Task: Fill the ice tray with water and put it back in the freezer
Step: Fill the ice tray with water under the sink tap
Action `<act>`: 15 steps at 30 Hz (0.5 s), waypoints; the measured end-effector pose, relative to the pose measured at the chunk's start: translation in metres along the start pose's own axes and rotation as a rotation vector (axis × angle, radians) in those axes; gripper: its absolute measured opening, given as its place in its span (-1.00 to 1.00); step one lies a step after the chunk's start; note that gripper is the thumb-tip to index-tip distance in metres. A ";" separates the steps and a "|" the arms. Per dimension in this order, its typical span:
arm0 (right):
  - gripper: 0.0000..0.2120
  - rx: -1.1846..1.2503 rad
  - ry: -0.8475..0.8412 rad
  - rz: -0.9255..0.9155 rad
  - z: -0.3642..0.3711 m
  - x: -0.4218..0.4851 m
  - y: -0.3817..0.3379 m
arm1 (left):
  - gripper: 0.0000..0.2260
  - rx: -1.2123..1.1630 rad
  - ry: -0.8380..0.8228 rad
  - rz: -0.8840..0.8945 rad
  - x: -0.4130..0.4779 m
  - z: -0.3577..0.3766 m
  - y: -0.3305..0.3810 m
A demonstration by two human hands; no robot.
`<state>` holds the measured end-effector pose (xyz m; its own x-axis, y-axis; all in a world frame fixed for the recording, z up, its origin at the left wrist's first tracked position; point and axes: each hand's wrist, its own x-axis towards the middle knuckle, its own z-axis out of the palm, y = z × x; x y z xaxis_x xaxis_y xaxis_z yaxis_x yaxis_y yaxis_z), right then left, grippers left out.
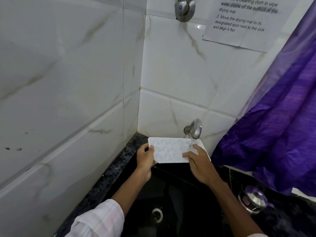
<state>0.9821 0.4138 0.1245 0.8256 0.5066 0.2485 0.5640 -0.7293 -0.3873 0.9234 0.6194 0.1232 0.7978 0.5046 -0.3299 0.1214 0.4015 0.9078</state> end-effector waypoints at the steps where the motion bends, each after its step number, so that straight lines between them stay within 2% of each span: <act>1: -0.74 -0.008 0.006 -0.002 0.001 0.000 0.002 | -0.78 0.004 -0.001 0.002 0.000 0.000 0.000; 6: -0.74 0.009 0.054 -0.007 0.009 -0.002 0.009 | -0.80 0.012 -0.005 0.012 0.000 -0.002 -0.003; 12: -0.67 0.018 0.112 -0.117 0.010 -0.008 0.009 | -0.78 0.015 0.013 0.013 0.001 -0.005 -0.009; 15: -0.69 0.079 0.108 -0.081 0.010 -0.012 0.009 | -0.77 0.011 0.005 0.015 0.001 -0.008 -0.013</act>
<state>0.9772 0.4064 0.1093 0.7767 0.5068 0.3739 0.6294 -0.6474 -0.4299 0.9179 0.6203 0.1090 0.7969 0.5142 -0.3171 0.1155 0.3856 0.9154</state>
